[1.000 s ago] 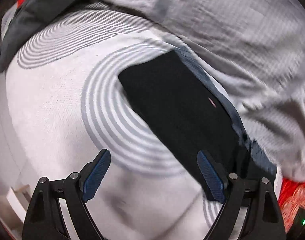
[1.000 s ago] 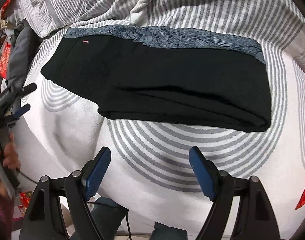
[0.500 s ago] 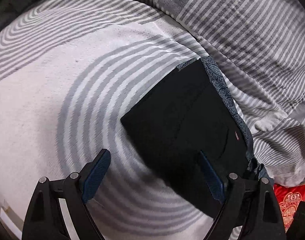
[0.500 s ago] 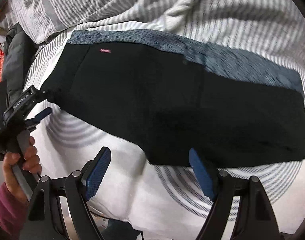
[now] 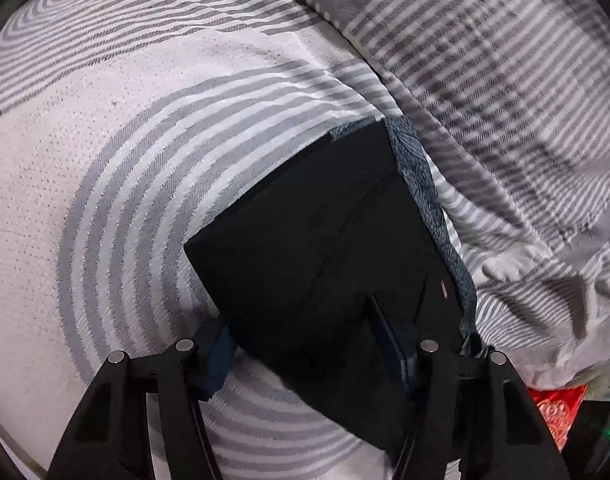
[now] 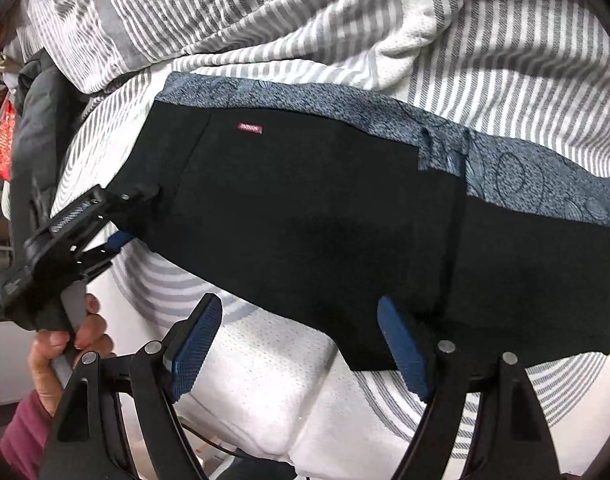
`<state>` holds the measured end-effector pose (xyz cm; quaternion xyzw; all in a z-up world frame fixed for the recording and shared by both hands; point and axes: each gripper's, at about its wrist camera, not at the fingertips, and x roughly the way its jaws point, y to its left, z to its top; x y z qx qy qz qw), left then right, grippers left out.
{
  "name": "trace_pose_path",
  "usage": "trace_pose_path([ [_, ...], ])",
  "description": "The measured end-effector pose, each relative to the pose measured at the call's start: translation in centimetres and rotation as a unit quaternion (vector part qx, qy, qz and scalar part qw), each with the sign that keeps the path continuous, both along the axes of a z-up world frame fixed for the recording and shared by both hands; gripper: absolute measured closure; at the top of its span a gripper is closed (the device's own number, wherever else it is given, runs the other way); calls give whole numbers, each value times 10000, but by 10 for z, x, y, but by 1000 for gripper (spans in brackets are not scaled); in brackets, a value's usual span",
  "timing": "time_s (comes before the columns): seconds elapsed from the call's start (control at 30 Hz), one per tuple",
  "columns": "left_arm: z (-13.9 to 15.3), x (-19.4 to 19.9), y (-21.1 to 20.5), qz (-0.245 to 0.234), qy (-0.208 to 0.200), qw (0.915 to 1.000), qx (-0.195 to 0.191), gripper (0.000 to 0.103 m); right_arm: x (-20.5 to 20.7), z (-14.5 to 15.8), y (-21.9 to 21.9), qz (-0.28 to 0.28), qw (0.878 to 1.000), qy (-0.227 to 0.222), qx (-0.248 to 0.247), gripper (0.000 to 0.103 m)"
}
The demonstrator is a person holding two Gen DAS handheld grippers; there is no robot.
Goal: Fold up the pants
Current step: 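Grasp the pants end with the left gripper and lift it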
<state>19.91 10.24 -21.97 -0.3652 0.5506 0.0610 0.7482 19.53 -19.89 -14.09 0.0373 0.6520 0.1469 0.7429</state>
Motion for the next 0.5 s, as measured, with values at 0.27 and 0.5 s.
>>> trace_pose_path([
  [0.27,18,11,-23,-594,-179,9924,1065,73,35,6,5,20,9998,25,212,20],
  [0.5,46,8,-60,-1450,-653,9623,2206,75,102,29,43,406,9953,526,705,20],
])
